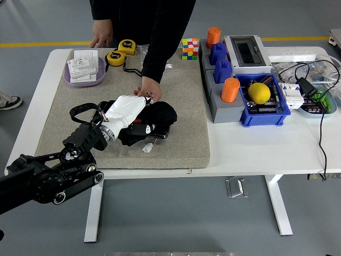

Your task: Pick the rag up,wipe the panel,place it on the desk

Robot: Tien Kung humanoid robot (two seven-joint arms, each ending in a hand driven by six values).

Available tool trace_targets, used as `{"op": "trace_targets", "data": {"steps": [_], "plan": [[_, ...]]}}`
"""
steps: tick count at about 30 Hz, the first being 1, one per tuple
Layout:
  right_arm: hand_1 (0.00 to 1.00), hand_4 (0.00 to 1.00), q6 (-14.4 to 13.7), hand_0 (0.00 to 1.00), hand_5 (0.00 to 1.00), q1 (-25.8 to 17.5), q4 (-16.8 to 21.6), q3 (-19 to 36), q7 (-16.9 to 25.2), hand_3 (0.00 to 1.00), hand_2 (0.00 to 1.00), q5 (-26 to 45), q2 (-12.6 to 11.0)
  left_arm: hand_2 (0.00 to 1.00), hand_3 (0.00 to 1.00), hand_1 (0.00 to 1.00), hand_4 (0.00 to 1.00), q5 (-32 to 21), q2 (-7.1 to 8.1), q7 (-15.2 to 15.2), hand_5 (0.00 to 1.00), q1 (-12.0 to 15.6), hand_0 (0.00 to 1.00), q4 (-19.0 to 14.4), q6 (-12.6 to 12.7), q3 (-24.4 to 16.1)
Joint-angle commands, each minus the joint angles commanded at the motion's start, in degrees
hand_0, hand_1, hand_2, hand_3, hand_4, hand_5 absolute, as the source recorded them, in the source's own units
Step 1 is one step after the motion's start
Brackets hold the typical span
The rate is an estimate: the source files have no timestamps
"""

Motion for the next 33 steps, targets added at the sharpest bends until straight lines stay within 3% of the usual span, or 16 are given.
{"op": "trace_targets", "data": {"steps": [33], "plan": [[0.699,0.998,-0.1,0.79,0.5,-0.6,0.0,0.0,0.1,0.662,0.721,0.5,0.8,0.332,0.549,0.258,0.493,1.1,6.22,-1.2,0.136,4.6,0.318,4.4,0.8,-7.7]]}}
